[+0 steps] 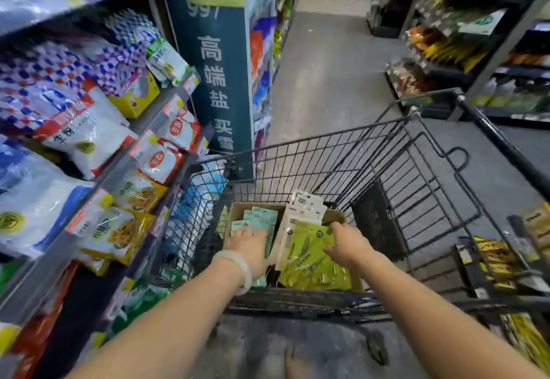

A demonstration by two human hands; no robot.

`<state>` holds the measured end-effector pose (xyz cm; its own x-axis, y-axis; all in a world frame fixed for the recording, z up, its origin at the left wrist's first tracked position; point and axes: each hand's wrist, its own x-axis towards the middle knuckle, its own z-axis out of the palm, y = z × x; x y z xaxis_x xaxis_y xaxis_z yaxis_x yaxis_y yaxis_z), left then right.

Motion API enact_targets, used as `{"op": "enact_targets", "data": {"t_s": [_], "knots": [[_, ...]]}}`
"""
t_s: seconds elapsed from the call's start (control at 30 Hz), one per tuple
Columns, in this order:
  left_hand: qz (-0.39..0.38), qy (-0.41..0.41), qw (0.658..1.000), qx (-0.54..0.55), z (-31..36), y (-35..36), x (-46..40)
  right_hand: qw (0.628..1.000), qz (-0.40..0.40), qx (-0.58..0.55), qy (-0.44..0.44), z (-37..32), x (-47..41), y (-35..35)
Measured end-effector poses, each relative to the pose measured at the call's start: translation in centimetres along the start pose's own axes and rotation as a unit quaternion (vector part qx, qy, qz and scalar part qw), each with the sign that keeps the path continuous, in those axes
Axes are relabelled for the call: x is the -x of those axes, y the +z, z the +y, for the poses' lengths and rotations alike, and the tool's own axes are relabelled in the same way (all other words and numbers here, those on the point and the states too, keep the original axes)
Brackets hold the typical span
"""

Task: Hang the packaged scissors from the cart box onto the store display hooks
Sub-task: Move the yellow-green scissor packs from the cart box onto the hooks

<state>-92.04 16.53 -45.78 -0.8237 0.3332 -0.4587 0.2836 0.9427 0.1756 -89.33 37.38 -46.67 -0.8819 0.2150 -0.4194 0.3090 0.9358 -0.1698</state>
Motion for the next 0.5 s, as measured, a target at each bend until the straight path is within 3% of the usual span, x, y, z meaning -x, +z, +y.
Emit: {"op": "enact_targets", "data": {"t_s": [0.17, 0.5], "knots": [[-0.117, -0.035, 0.992, 0.013, 0.9, 2.1, -6.9, 0.993, -0.118, 0.030, 0.007, 3.5, -7.9, 2.7], [-0.222, -0.065, 0.972, 0.053, 2.4, 7.2, -15.6, 0.974, -0.220, -0.036, 0.035, 7.4, -17.4, 9.0]]}}
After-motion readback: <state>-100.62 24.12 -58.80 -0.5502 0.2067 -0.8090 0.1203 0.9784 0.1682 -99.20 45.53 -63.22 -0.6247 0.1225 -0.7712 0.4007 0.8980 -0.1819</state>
